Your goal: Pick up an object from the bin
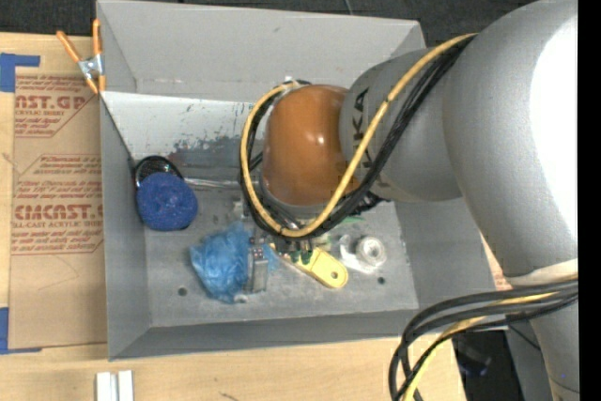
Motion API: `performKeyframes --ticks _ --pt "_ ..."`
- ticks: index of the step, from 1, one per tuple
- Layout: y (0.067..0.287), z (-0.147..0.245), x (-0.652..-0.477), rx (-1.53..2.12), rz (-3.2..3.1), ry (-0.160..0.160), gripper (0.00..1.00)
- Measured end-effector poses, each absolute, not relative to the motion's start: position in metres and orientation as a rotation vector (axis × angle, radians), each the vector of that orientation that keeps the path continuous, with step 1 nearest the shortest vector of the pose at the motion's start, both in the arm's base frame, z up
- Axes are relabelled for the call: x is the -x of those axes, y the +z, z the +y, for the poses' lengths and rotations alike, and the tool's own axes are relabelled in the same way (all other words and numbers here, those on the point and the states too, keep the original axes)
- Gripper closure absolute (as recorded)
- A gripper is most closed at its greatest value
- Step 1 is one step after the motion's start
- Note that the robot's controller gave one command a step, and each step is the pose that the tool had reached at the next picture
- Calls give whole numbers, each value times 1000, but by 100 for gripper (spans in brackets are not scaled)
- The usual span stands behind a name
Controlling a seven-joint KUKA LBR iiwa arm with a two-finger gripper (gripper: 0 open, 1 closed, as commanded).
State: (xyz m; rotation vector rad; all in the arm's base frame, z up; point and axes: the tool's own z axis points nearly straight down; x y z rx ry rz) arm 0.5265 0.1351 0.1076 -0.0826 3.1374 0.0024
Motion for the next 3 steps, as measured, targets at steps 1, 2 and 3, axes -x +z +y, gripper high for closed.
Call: performKeyframes --ticks 1,2,3 --pt "70 141 -541 73 3141 4 100" --pt "70 141 -541 72 3141 4 100" --pt "112 134 -537 89 3149 1 100"
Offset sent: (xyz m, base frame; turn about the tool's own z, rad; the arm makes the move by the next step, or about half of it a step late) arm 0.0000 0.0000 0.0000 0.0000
